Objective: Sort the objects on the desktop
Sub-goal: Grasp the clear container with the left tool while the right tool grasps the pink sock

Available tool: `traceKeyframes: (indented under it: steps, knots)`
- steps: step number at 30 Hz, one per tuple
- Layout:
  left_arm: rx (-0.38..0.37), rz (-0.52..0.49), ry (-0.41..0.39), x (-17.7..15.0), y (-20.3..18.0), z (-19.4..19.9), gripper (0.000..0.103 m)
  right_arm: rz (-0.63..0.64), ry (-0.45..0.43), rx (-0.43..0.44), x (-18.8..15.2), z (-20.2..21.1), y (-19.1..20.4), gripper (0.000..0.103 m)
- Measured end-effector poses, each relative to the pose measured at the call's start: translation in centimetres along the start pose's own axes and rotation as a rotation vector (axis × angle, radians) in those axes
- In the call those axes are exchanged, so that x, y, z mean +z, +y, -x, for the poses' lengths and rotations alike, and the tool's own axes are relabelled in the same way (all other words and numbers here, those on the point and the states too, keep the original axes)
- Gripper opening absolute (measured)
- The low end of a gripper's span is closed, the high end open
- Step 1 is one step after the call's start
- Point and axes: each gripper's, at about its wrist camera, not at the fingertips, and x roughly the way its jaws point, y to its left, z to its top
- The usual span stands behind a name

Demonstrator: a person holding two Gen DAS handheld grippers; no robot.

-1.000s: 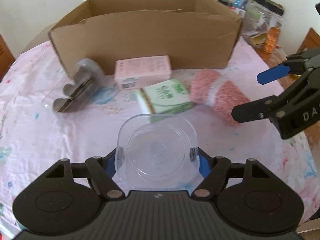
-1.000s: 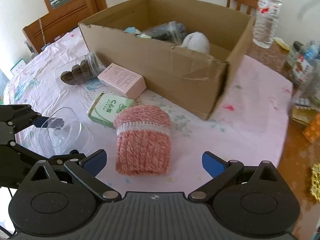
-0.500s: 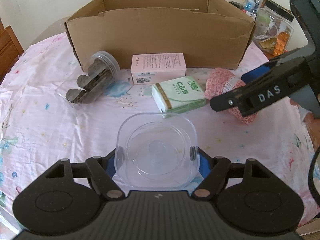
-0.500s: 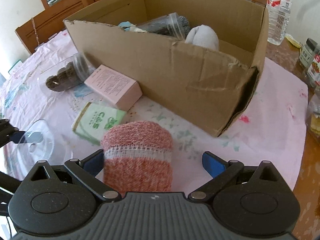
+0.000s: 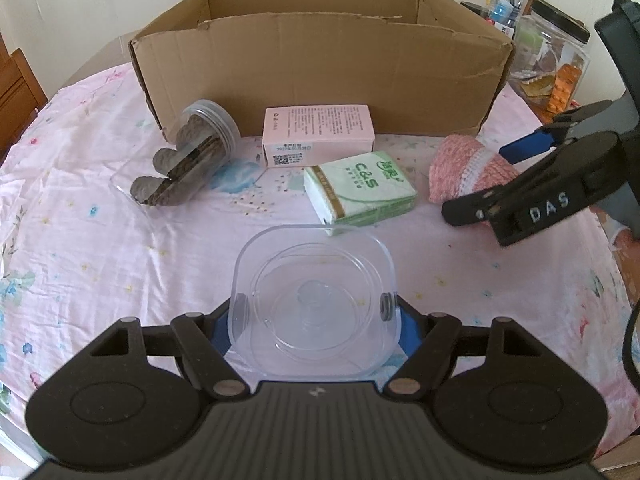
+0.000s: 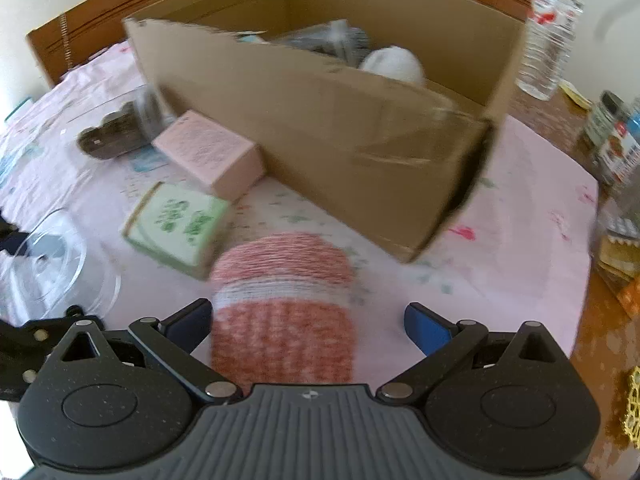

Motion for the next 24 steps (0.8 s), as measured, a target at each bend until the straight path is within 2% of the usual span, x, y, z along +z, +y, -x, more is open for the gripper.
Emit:
traceKeyframes:
  steps: [7,15,24]
  knots:
    - [0.014,-0.007,-0.002,0.3,0.0,0.0,0.076,0.065,0.010,0.029,0.0,0.4,0.9,0.097]
    - [0.023,-0.010,-0.006,0.4,-0.1,0.4,0.076,0.081,0.010,0.010,0.4,1.1,0.8,0.068]
    - [0.023,-0.013,-0.019,0.9,0.0,1.9,0.076,0.111,-0.007,0.003,0.1,3.0,1.2,0.068]
